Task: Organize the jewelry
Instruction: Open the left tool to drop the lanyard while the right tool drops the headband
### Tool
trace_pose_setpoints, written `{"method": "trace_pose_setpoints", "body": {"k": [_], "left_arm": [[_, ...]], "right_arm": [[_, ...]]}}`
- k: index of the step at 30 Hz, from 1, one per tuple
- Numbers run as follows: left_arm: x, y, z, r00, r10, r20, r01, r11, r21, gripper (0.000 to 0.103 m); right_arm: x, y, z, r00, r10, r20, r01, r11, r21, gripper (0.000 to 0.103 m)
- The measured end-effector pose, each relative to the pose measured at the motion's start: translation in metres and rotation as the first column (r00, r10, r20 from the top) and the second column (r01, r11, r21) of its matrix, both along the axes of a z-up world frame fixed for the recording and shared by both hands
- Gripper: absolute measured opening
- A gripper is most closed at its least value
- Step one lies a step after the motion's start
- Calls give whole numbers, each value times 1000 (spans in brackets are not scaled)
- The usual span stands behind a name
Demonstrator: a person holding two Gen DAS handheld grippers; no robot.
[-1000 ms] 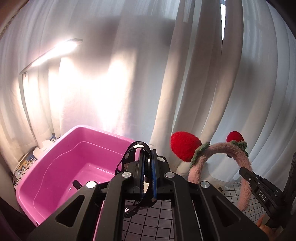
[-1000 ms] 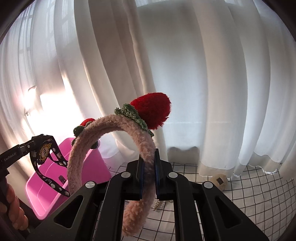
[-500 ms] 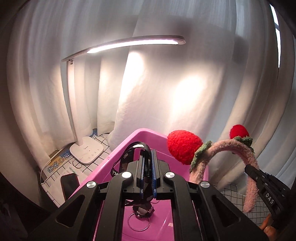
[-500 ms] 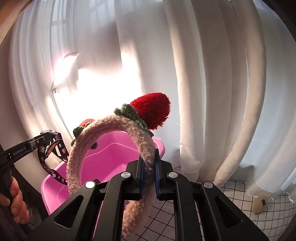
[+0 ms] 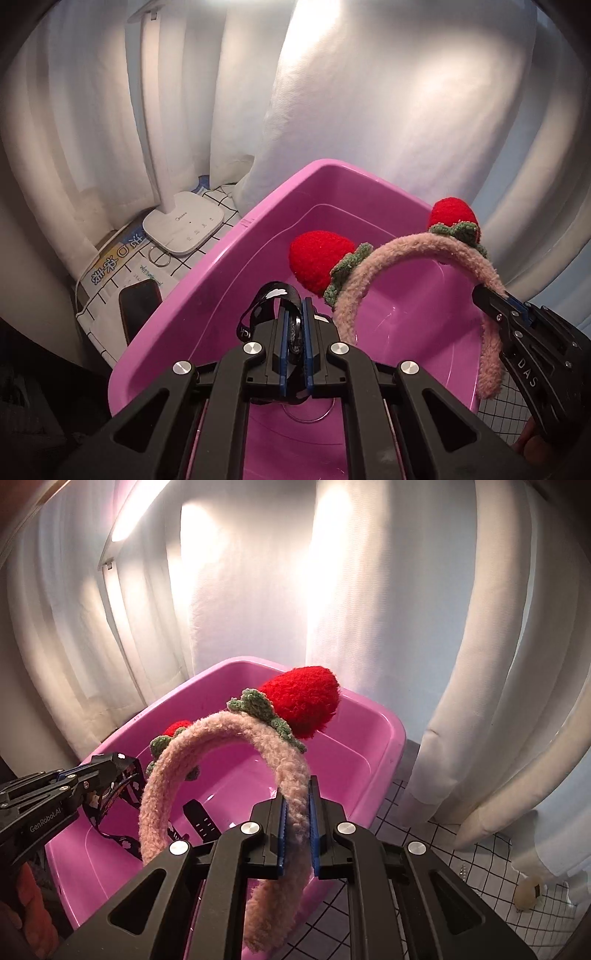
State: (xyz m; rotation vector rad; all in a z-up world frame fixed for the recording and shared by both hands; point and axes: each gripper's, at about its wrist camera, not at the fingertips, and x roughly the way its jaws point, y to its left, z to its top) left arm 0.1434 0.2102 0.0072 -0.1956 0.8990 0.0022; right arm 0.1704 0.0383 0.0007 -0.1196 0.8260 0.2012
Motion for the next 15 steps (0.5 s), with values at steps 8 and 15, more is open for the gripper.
{"method": "trace_pose_setpoints", "body": {"k": [8,15], "left_arm": [[5,1,-14,998,15,-61,-14,1000,20,34],[-1,6,-1,999,37,4,-37,999,24,93]], "right_arm": [[11,8,-11,999,-17,-47,15,999,-45,52],[6,2,-2,999,-33,0,33,998,-51,64]]}}
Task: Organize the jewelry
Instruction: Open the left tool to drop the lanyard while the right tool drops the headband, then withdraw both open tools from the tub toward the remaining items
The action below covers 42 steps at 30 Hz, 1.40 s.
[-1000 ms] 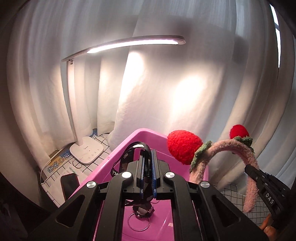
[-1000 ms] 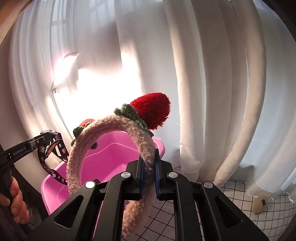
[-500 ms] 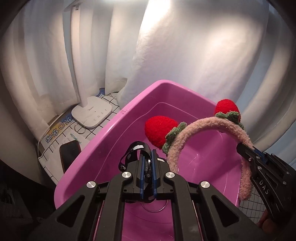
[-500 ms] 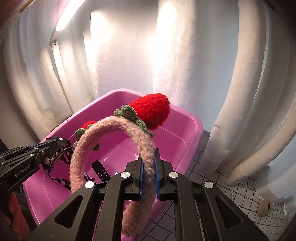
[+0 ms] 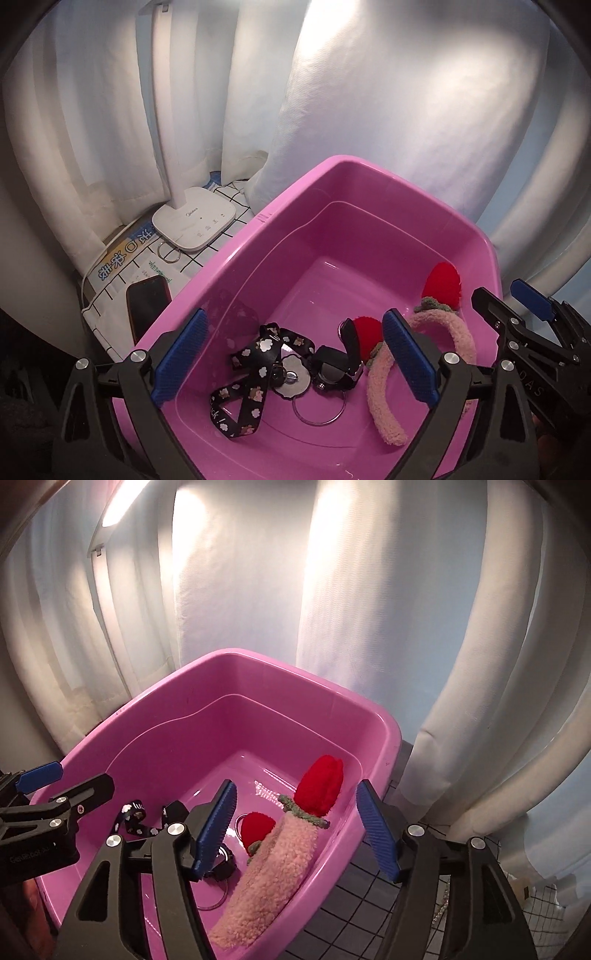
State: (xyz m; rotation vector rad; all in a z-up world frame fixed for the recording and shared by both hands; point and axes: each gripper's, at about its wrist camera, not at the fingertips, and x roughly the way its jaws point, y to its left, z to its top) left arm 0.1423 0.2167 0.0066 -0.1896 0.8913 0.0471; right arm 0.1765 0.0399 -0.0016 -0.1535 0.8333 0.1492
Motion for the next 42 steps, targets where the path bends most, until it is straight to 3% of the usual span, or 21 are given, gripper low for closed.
{"method": "trace_pose_setpoints", "body": {"k": [11,15,20,25,31,37,42], "left_arm": [[-13,-12,9,1000,-3,0,3,1000,10,95],[-26,-30,22,999,-31,36,31,1000,6,95],[-42,-67,40,988,-125,87,131,989,-70,96],[-58,-124,58,959,-243,145,258,961,-97,97],[-74,-204,58,905,-391,170,407,911,-72,97],[-85,-281,23,852,-507,131,517,854,-57,97],[-80,-325,-24,836,-545,72,548,836,-40,97]], "right_arm": [[-21,-31,21,998,-49,33,45,994,102,64],[-42,-50,28,996,-68,63,58,988,145,64],[-79,-93,30,987,-128,93,109,976,187,64],[-118,-159,27,963,-249,102,225,953,204,67],[-158,-252,8,904,-424,57,407,893,191,70],[-188,-327,-23,843,-538,-15,531,826,188,74],[-193,-371,-60,820,-565,-97,571,793,211,75]]}}
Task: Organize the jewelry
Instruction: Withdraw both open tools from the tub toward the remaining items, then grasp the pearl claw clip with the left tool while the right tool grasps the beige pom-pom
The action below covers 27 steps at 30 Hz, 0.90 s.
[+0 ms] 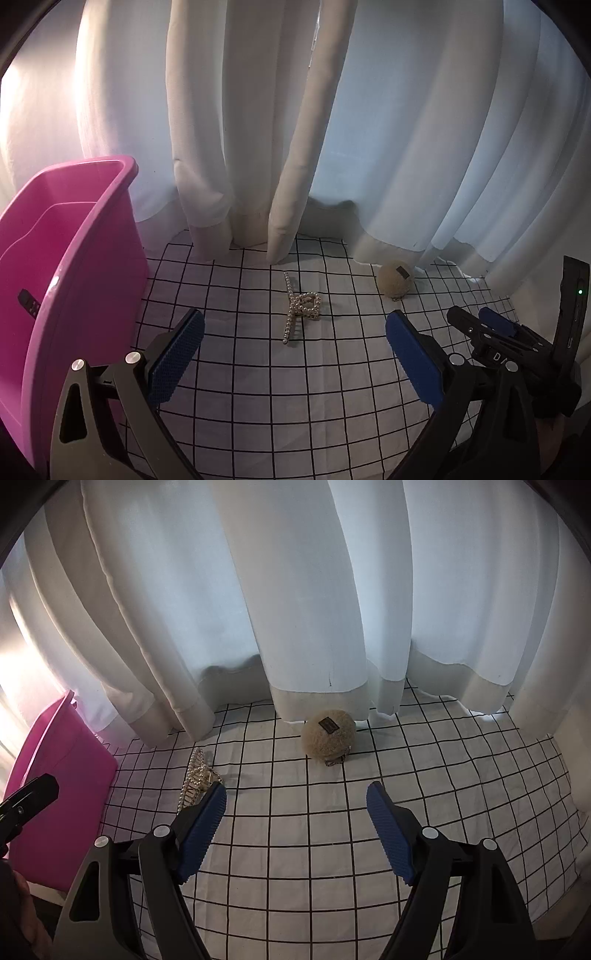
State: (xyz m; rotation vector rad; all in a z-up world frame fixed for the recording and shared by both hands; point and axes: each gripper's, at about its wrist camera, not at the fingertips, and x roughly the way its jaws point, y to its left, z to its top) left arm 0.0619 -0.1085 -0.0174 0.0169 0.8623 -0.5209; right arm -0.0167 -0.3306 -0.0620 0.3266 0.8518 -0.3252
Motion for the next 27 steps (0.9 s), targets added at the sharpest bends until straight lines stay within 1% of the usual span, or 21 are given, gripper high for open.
{"method": "trace_pose_setpoints", "body": {"k": [2,3,5,8,10,13,15,19,22,25,27], "left_arm": [[4,-12,-19,1000,-10,-25,11,1000,10,97],[7,-16,-29,999,-13,-41,13,1000,4,97],[13,-21,-47,996,-10,-86,8,1000,-20,97],[28,-26,-74,984,11,-179,-24,997,-70,97],[37,-29,-90,976,56,-211,-72,995,-68,97],[47,-31,-104,973,127,-195,-134,991,-28,97],[53,-34,-110,973,143,-182,-146,989,-3,97],[63,-43,-122,976,142,-168,-135,990,49,97],[65,-50,-127,980,132,-149,-122,990,70,97],[70,-56,-134,979,136,-152,-123,988,95,97],[73,-58,-138,977,141,-161,-126,987,98,97]], "right_arm": [[3,-13,-16,1000,-3,-18,3,1000,21,76],[5,-18,-22,1000,0,-24,1,1000,26,78],[11,-27,-34,1000,6,-27,-4,999,48,78],[23,-39,-49,999,16,-35,-13,997,76,79],[35,-46,-61,998,25,-55,-20,996,87,79],[51,-51,-74,996,45,-79,-39,997,66,79],[61,-54,-79,995,60,-85,-55,997,61,79],[79,-61,-90,992,71,-107,-64,996,69,79],[91,-63,-98,989,75,-131,-66,995,71,79],[99,-64,-103,987,65,-150,-57,997,57,79],[104,-65,-108,985,64,-162,-55,997,57,79]]}}
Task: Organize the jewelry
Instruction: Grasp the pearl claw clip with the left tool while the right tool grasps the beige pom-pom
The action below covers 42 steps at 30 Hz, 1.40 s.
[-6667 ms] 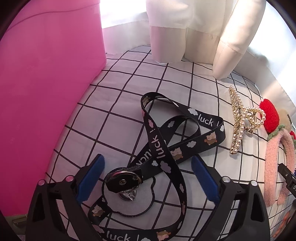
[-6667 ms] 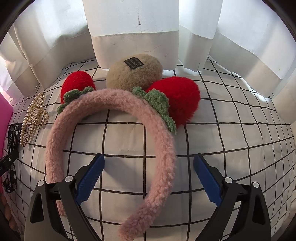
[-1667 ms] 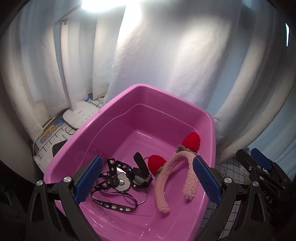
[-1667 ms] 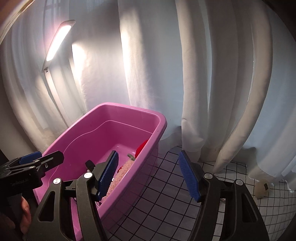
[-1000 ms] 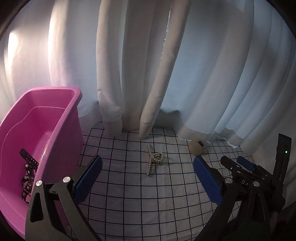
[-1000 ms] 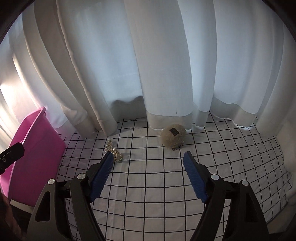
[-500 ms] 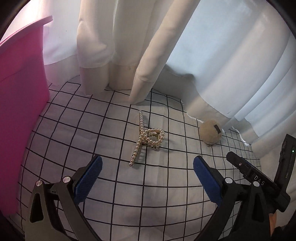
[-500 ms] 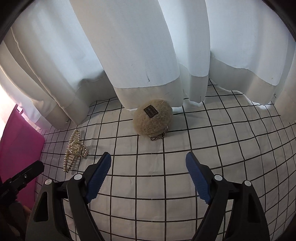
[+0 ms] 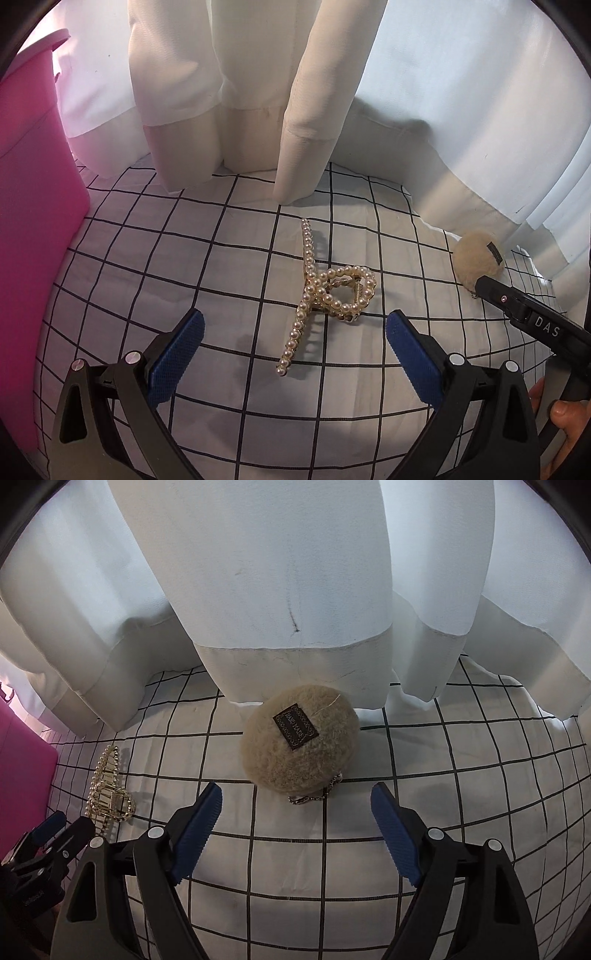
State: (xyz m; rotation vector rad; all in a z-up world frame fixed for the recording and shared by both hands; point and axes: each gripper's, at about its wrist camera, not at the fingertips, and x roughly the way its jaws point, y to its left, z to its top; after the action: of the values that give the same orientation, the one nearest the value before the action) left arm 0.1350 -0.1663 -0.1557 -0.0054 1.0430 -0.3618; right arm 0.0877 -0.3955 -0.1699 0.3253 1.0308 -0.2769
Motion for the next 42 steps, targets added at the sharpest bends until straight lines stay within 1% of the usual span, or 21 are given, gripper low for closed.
{"method": "trace_pose_setpoints", "body": {"k": [9,15,18,24,30,33,38,42], "left_arm": [[4,-8,-12,1000,-5,14,5,998,61,97],[7,-12,-20,1000,-3,-5,4,998,62,97],[6,-16,-22,1000,-5,-6,5,997,74,97],[14,-29,-30,1000,-10,-17,12,996,94,97],[22,-45,-33,1000,-20,1,20,992,128,97],[23,-55,-35,1000,-22,17,19,987,159,97],[21,-64,-36,999,-8,43,1,987,162,98],[25,-69,-36,999,-10,40,3,987,160,98]], "right_arm": [[19,-5,-16,998,-23,-52,22,999,-31,79],[32,-8,-22,997,-23,-73,21,999,-28,79],[40,-9,-23,997,-26,-70,24,999,-29,79],[59,-10,-25,996,-31,-80,26,998,-64,79],[73,-9,-28,996,-34,-80,27,995,-95,79],[78,-8,-30,997,-31,-77,22,993,-116,79],[85,-1,-34,997,-22,-71,12,990,-138,79],[85,2,-39,998,-18,-55,11,990,-137,79]]}}
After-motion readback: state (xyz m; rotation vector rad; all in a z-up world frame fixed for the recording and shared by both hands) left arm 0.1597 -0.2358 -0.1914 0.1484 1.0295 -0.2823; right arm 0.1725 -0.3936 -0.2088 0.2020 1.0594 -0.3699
